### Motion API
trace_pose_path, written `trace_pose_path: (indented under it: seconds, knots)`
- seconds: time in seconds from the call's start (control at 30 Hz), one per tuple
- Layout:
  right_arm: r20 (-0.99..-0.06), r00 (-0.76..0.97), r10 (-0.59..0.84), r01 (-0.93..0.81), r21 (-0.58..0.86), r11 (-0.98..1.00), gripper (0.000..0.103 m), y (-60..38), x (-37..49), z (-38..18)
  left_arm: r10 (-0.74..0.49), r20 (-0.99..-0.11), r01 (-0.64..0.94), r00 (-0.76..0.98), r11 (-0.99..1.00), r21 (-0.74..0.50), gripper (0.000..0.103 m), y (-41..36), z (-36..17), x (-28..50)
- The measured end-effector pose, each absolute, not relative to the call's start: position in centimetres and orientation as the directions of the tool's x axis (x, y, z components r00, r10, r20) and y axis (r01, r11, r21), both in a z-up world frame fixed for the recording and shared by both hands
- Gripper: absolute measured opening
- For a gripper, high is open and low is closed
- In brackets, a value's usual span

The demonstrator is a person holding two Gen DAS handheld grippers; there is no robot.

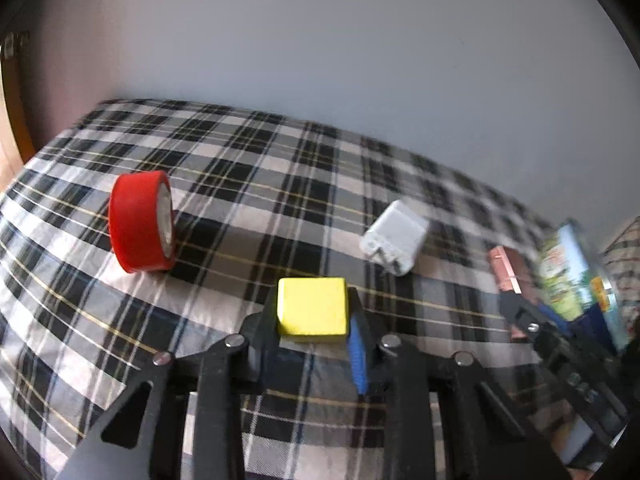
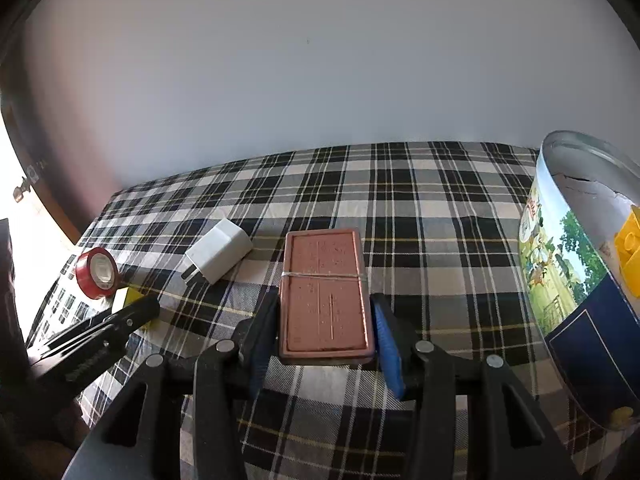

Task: Organize rigid objects

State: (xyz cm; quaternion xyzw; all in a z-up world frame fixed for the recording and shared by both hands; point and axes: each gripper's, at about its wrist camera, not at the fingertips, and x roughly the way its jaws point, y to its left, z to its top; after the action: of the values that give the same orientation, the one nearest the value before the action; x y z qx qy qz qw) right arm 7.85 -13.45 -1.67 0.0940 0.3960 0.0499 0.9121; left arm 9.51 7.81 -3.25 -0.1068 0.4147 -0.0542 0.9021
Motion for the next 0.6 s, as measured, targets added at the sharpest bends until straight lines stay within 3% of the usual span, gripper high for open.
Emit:
trace_pose_path:
  seconds: [0.3,0.6]
  knots:
    - [-0.619,0.771,0.148,-0.039,0.186,0.982,0.048,-13.7,5.6,0.2,-0.212,-0.578,0.118,0.788,0.974,-0.196,0.028,6.1,-0.4,7.1]
    - [-0.42,0.907,0.044,-0.022,0.055,0.998,0.049,-12.6,2.5,3.1,-0.033,-0.433,0.035,0.901,0.999,-0.003,0.028,4.2,1.5,4.8]
